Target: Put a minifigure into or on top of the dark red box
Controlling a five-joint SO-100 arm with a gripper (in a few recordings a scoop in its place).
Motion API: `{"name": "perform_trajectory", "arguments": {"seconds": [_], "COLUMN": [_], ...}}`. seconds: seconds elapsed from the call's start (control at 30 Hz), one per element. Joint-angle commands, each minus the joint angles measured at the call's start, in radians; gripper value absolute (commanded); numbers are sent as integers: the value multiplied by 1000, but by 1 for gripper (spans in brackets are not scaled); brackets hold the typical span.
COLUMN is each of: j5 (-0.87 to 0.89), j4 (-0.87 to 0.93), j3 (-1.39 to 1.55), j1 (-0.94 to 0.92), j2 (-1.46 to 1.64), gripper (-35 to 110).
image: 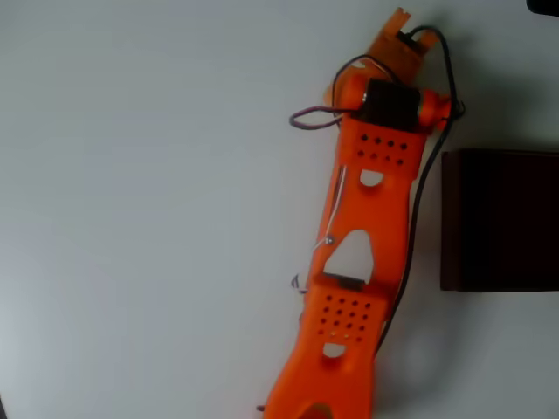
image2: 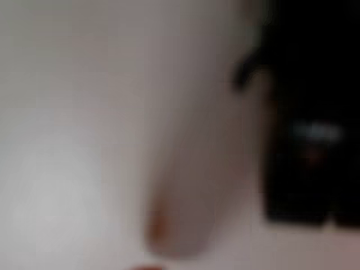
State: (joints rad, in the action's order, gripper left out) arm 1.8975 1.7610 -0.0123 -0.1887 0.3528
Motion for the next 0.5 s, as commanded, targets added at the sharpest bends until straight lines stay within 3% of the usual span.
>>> {"name": "perform_trajectory", "arguments": {"seconds": [0.0,0.47], "j5": [-20,-40], "j4": [-35,-69], "j3": [-51,-52], "j1": [-32,-58], "j2": [15,-15], "gripper": [21,20]}}
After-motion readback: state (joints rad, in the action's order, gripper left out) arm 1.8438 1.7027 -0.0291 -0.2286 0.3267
